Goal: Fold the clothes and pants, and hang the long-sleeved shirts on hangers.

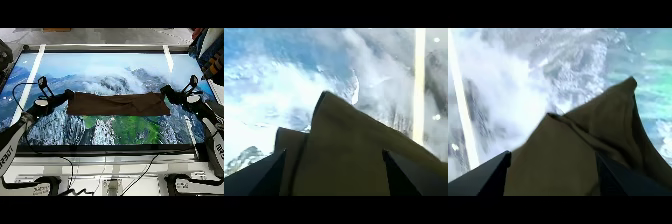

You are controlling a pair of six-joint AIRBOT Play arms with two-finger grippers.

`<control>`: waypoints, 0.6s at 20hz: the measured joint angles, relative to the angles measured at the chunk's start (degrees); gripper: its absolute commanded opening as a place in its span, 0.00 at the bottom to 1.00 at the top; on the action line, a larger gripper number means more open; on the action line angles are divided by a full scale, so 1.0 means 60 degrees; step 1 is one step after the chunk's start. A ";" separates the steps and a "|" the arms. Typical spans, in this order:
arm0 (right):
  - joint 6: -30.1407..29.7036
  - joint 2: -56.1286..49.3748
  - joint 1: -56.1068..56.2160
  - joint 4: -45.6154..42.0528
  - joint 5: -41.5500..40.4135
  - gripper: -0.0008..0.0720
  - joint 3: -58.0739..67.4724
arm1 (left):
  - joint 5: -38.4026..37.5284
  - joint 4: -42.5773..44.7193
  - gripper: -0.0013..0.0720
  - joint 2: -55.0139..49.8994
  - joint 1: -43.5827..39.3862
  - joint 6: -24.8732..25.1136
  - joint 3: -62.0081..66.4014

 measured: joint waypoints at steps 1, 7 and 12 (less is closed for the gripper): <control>0.0004 -0.0018 -0.0055 -0.0204 0.0226 0.82 0.0011 | -0.0342 0.0291 0.97 0.0022 0.0193 -0.0055 0.0029; 0.0007 -0.0069 -0.0237 -0.0962 0.2047 0.82 0.0033 | -0.3541 0.1934 0.97 -0.0259 0.1687 -0.0608 0.0423; -0.0004 -0.0087 -0.0255 -0.1137 0.3293 0.82 0.0033 | -0.6127 0.2579 0.97 -0.1632 0.2000 -0.1005 0.1730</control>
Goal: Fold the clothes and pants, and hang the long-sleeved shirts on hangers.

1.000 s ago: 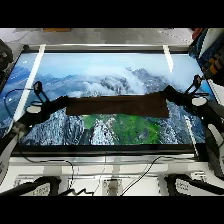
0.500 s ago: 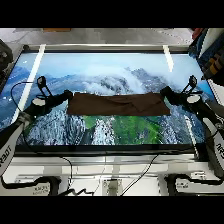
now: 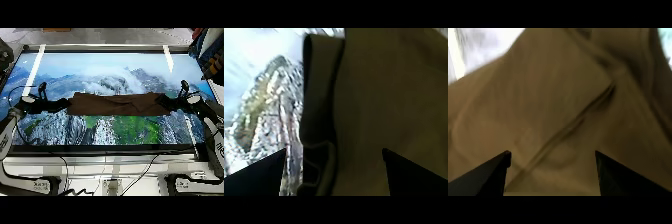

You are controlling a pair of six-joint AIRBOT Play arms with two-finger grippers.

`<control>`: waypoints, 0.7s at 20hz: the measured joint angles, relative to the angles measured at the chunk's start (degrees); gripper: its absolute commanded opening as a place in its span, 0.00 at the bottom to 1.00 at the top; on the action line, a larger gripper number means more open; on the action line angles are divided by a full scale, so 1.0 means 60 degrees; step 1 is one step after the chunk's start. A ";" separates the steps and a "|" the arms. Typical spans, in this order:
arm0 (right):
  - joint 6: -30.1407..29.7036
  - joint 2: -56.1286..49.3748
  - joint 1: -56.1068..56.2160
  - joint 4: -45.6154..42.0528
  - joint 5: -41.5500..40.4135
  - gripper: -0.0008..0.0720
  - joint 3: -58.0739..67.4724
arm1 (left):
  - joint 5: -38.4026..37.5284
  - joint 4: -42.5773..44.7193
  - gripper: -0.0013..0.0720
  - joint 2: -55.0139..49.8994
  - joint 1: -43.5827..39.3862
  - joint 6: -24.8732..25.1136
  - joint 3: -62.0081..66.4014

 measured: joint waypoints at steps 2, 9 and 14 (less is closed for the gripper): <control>-0.0251 0.0000 0.0058 -0.0025 0.0612 0.82 0.0004 | -0.0612 0.0015 0.97 -0.0597 -0.0091 -0.0036 0.0579; -0.1024 0.0000 0.1563 -0.0044 0.1486 0.61 0.0240 | -0.1406 0.0386 0.05 -0.1508 -0.0984 0.0193 0.1606; -0.1129 0.0000 0.3118 -0.0029 -0.0426 0.03 0.1016 | -0.2539 0.0346 0.05 -0.0831 -0.1096 0.0284 0.2645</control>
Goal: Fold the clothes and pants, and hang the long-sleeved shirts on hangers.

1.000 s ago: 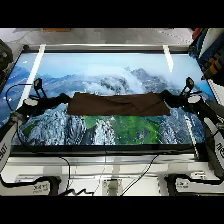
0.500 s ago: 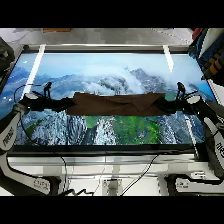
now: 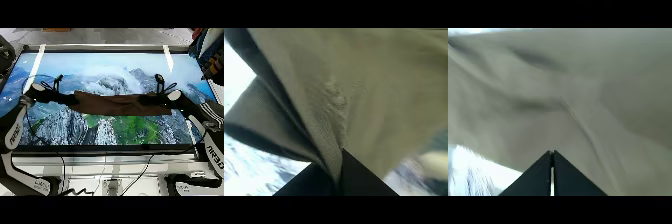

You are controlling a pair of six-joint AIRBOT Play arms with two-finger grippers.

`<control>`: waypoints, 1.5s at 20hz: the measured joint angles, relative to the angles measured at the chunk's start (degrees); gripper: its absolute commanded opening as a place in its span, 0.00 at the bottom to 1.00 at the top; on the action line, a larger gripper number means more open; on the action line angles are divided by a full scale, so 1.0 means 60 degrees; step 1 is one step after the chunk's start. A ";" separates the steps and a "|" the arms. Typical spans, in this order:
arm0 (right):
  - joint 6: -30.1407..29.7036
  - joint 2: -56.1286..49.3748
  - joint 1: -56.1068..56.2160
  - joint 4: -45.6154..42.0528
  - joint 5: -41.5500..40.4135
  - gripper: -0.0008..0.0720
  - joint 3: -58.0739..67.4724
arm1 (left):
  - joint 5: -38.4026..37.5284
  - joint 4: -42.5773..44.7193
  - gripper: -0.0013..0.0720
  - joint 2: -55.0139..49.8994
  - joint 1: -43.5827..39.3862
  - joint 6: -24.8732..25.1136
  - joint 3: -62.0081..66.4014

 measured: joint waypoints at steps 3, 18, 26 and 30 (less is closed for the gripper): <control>0.0408 -0.0029 0.0969 0.0011 -0.1268 0.03 0.0419 | -0.1351 0.0087 0.05 0.1024 0.0109 0.0004 0.0393; 0.3049 -0.3530 0.5978 0.0583 -0.1249 0.03 0.3351 | -0.3129 0.0011 0.05 0.4116 -0.0018 -0.0029 0.0623; 0.3158 -0.2459 0.2586 -0.1355 0.1435 0.03 0.3636 | -0.1530 -0.0171 0.05 0.2692 -0.2375 -0.0947 0.0601; 0.3162 -0.1778 0.0168 -0.1887 0.3166 0.04 0.3646 | 0.1056 -0.0871 0.85 0.1574 -0.4266 -0.1118 0.0601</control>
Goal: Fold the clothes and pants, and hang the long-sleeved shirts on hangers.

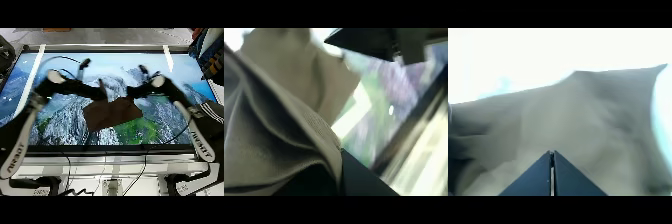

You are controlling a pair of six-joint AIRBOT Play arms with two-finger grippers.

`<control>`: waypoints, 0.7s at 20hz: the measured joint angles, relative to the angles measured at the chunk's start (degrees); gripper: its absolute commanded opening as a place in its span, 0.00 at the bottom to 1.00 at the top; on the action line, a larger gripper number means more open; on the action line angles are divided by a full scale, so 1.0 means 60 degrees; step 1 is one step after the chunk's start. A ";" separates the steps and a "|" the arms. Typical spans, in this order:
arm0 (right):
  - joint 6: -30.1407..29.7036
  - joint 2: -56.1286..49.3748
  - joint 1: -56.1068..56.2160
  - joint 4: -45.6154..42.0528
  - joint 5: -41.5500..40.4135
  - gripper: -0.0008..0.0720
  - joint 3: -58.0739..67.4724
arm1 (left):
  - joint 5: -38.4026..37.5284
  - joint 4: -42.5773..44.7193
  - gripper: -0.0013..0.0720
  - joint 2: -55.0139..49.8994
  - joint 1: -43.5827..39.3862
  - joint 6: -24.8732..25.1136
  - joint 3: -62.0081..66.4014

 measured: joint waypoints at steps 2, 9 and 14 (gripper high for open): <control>-0.0084 0.0175 -0.0994 -0.0142 0.0805 0.20 0.0000 | 0.1268 -0.0178 0.97 -0.0503 -0.0747 -0.0058 0.0000; -0.1417 0.0058 -0.2827 -0.0375 0.2248 0.97 -0.0029 | 0.2543 -0.0361 0.97 -0.0958 -0.1158 -0.0095 -0.0004; -0.1668 -0.1111 -0.2550 0.0219 0.2335 0.97 -0.0029 | 0.1902 -0.0375 0.97 -0.0900 -0.0546 -0.0098 -0.0004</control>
